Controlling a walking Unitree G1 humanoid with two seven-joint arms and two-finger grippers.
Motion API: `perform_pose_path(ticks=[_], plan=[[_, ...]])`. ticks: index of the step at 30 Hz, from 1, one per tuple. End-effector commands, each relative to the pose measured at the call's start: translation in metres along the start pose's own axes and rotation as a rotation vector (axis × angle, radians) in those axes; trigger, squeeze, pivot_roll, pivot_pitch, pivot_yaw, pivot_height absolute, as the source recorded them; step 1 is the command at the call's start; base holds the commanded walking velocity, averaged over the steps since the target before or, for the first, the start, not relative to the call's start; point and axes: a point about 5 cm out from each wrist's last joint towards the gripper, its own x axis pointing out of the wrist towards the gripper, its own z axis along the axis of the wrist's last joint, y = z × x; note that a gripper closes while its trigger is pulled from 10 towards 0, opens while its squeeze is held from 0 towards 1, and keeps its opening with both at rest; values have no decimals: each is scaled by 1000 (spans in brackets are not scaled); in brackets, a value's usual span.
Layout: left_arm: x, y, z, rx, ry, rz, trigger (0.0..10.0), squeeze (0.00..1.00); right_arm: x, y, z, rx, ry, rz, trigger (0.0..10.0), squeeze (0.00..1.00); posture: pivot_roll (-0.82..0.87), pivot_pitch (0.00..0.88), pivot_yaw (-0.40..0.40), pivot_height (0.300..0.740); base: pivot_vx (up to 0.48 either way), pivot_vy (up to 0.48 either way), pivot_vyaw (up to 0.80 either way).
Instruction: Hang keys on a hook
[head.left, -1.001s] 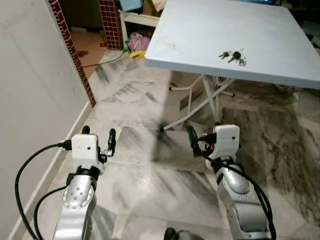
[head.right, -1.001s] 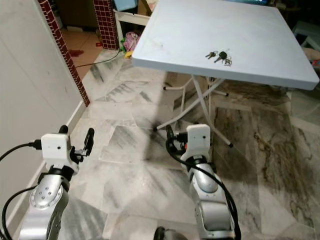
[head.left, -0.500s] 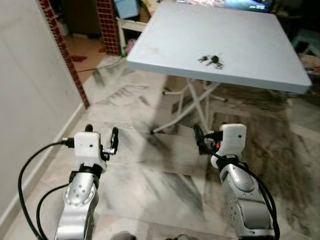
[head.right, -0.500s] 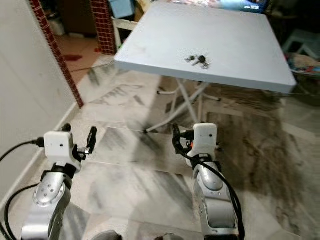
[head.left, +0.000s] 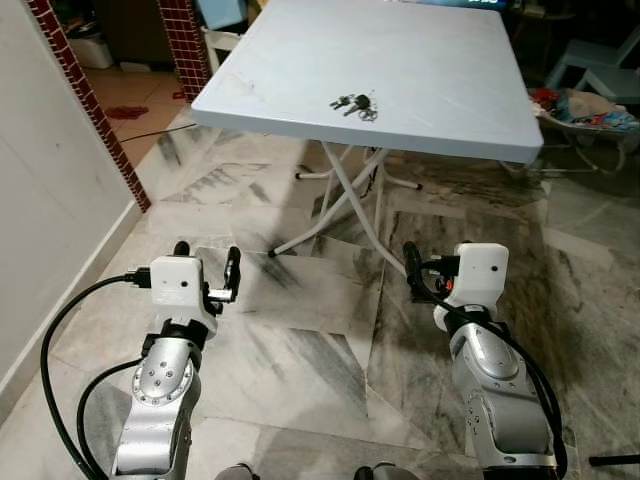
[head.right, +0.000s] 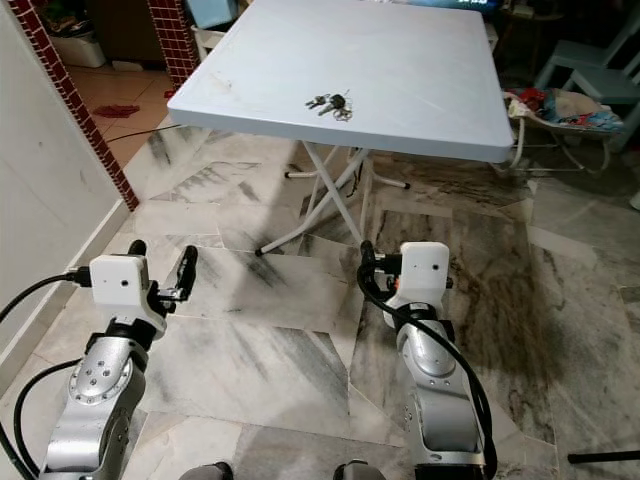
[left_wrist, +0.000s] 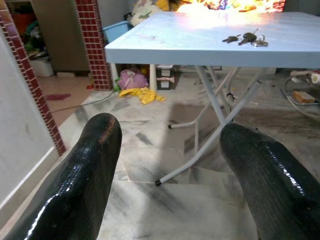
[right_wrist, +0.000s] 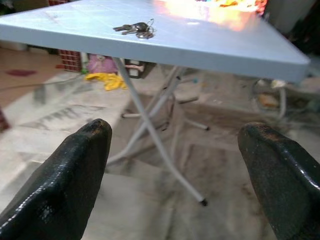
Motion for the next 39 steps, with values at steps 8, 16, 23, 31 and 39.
perform_pose_path(ticks=[8,16,23,31,39], plan=[[6,8,16,-19,-49,24,10000,0,3,-1,23,-12,-119,-37,10000,0,10,179,8,740,0,0,0],[7,10,19,-42,-63,-6,10000,0,-1,9,19,10,-101,27,10000,0,8,184,3,740,0,0,0],[5,12,19,-50,-61,-14,10000,0,1,4,21,13,-118,18,10000,0,12,185,4,740,267,0,0],[5,9,19,-60,-60,-35,10000,0,1,5,20,19,-122,6,10000,0,12,194,8,740,443,0,0],[3,8,18,-66,-51,-52,10000,0,-2,9,16,42,-98,49,10000,0,12,201,8,740,469,0,0]])
